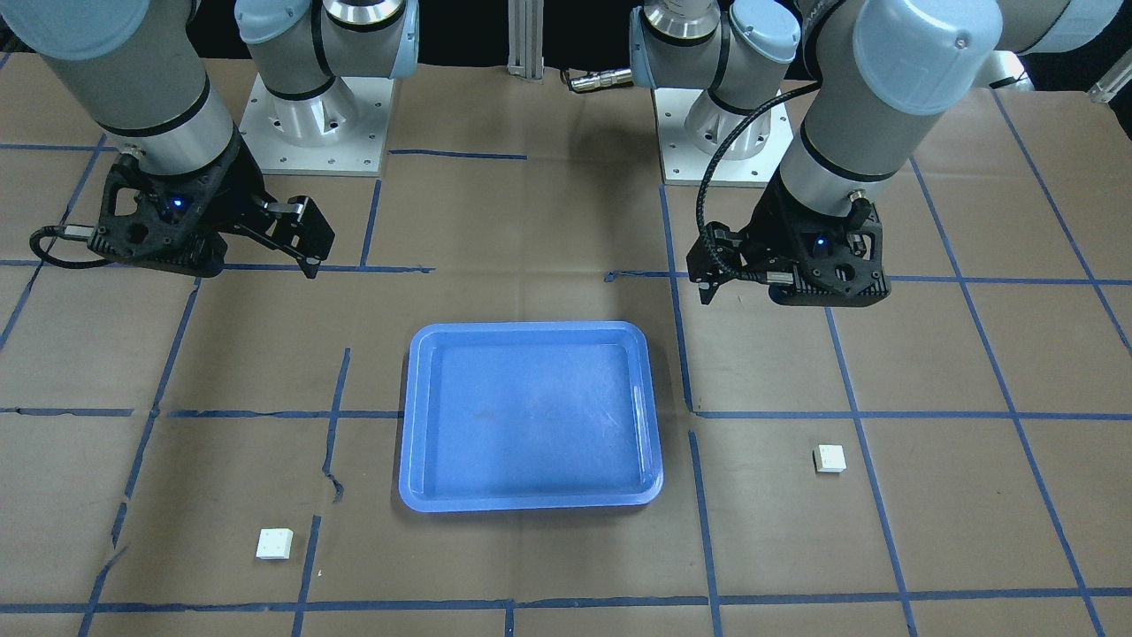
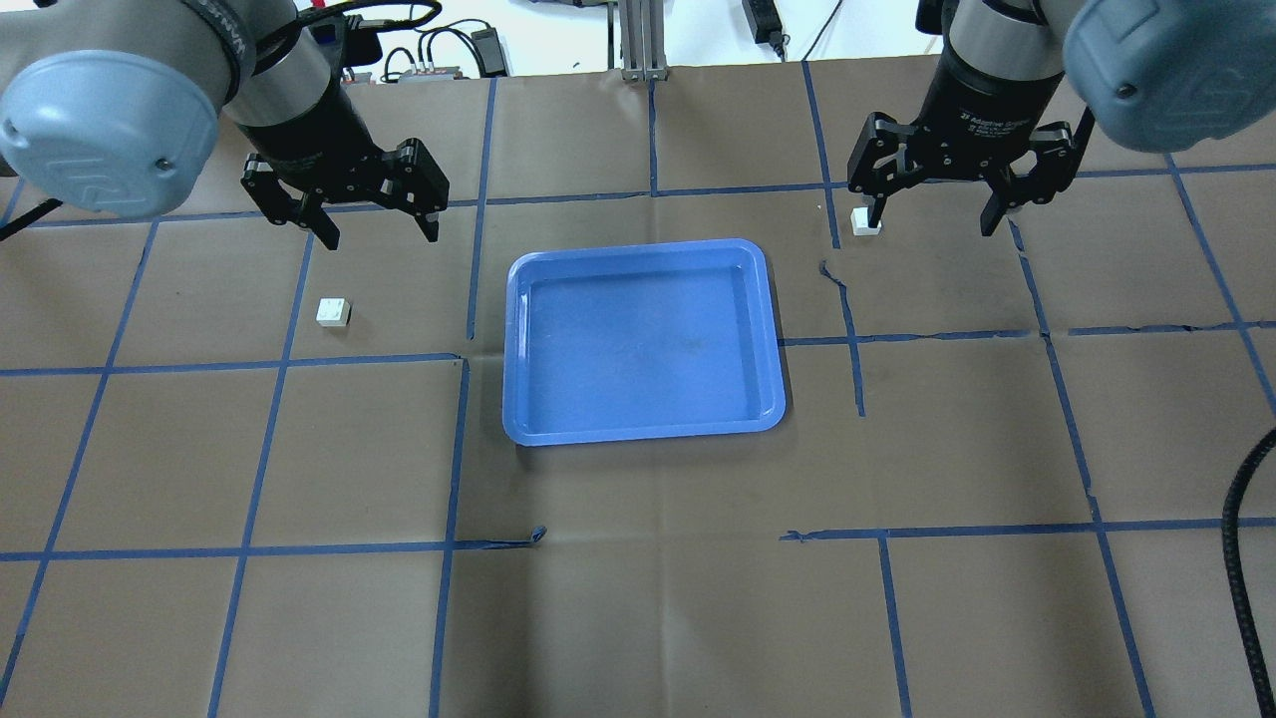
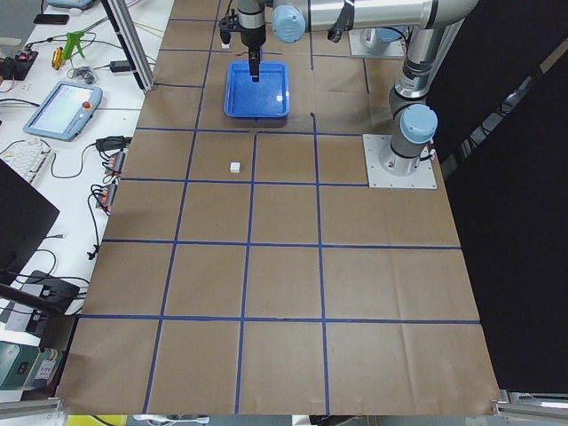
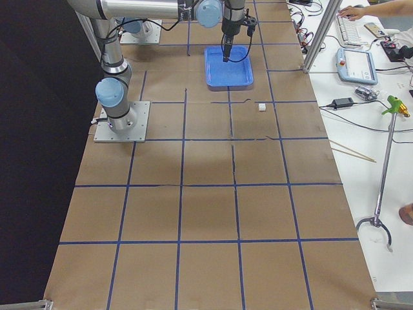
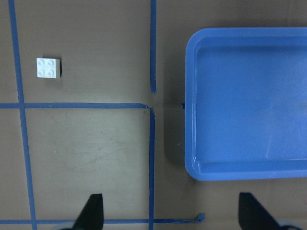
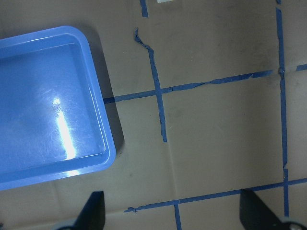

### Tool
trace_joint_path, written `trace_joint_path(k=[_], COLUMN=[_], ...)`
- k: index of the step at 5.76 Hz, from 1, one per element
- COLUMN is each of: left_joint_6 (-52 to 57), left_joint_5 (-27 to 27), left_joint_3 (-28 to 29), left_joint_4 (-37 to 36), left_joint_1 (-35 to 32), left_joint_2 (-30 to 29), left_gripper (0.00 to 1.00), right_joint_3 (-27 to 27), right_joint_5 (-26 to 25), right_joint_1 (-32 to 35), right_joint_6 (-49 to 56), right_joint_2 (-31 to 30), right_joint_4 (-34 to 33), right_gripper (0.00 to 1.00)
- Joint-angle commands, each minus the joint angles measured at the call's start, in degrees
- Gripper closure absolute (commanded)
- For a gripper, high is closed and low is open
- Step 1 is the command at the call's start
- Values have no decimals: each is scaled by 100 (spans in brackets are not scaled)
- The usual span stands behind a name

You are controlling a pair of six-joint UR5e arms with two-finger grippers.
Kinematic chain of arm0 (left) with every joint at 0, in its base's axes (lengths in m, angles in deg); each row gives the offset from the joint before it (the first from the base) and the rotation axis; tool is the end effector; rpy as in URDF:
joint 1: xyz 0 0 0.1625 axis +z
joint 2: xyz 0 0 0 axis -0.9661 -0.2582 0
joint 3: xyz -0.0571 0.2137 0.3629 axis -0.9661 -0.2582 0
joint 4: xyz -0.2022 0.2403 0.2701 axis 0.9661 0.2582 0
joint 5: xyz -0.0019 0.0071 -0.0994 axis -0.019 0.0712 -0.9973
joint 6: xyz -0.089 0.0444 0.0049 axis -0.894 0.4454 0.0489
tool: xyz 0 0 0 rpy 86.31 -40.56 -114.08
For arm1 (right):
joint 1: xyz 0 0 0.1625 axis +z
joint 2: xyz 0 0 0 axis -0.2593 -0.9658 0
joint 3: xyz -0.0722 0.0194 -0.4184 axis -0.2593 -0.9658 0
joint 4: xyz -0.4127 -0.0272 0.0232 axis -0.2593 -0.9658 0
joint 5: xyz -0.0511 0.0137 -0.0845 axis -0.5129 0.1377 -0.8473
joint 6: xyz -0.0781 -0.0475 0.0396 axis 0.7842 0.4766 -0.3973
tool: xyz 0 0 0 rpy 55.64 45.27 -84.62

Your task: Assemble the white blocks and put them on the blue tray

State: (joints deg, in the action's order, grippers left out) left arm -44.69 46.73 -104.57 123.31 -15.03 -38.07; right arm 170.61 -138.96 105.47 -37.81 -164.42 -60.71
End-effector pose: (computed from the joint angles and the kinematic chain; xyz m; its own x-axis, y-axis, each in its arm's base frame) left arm -0.1369 -0.5387 0.4426 -0.9994 -0.0147 0.0304 -0.0146 0.9999 0.0036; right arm 0.1364 -0.5246 0.4611 -0.9870 0.1595 0.0193 0.1604 0.9854 0.0569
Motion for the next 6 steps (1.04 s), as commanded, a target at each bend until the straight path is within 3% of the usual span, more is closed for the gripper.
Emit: trace_joint_path(k=[1,3,6], left_joint_6=[28,37,3], left_joint_5=[24,-10,-19], left_joint_3=[-27,-62,-202], left_joint_4=[-42,-155,-112], left_joint_1=[7,16,59], left_joint_2=[90,4,126], left_gripper=[0,0,0], right_joint_3=[1,10,18], right_joint_5=[1,-8,1], right_joint_1=[0,0,0], right_joint_6=[0,157,1541], right_joint_2=[-9,0,9], right_joint_4=[10,1,1], right_gripper=[0,0,0])
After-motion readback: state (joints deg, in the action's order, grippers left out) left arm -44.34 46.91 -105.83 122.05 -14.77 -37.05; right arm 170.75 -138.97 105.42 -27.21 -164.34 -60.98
